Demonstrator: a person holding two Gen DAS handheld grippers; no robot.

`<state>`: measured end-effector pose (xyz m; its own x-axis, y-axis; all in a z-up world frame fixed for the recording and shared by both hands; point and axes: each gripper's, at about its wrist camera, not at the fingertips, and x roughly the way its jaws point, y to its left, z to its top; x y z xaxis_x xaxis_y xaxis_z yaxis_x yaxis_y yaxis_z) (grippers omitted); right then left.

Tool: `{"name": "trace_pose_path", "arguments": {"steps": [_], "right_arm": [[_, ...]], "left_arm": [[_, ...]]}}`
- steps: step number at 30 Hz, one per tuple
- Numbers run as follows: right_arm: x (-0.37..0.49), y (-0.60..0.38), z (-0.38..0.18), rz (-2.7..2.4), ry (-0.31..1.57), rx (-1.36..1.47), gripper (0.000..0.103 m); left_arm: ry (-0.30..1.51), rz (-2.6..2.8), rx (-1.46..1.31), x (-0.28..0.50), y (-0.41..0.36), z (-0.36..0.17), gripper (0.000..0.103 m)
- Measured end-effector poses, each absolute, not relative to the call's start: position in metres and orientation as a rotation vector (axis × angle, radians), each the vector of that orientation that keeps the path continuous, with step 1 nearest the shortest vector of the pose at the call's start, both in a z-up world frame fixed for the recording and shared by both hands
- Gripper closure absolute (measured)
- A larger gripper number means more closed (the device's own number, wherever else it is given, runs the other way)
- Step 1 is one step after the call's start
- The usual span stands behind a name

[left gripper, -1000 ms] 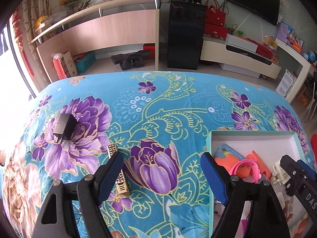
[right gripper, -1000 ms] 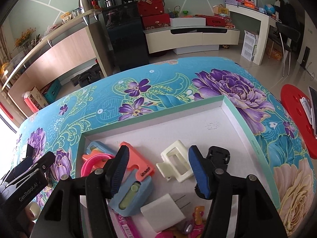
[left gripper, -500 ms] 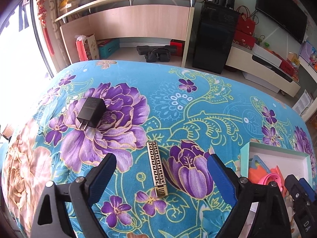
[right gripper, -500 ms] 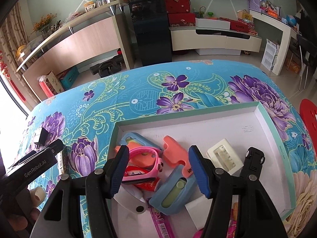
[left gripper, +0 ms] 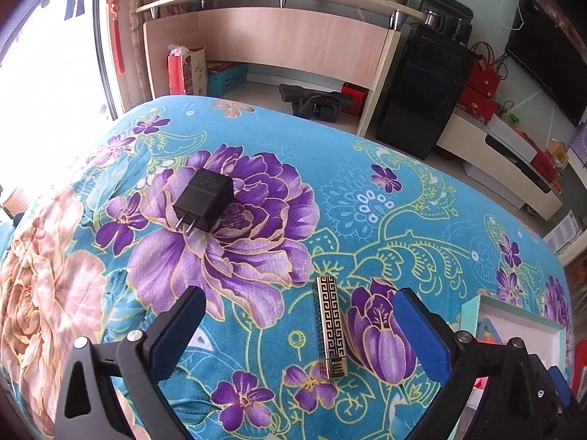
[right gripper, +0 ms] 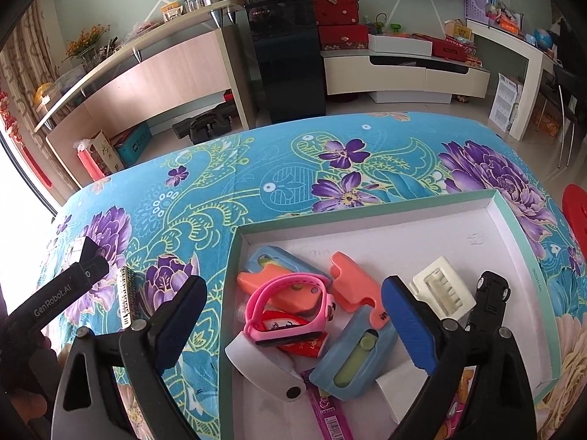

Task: Organize rigid objects
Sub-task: 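Move the left tool to the black charger plug while the right tool approaches the gold patterned lighter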

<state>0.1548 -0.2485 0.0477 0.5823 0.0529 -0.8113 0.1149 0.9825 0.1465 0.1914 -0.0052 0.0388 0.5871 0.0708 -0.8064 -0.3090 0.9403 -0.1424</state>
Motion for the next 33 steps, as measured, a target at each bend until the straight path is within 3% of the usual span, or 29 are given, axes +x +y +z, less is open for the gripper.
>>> {"name": "trace_pose_path", "arguments": {"steps": [33], "right_arm": [[0.162, -0.104, 0.024, 0.271, 0.896, -0.06, 0.007]], "left_arm": [[0.898, 0.431, -0.33, 0.173, 0.1, 0.035, 0.0]]}}
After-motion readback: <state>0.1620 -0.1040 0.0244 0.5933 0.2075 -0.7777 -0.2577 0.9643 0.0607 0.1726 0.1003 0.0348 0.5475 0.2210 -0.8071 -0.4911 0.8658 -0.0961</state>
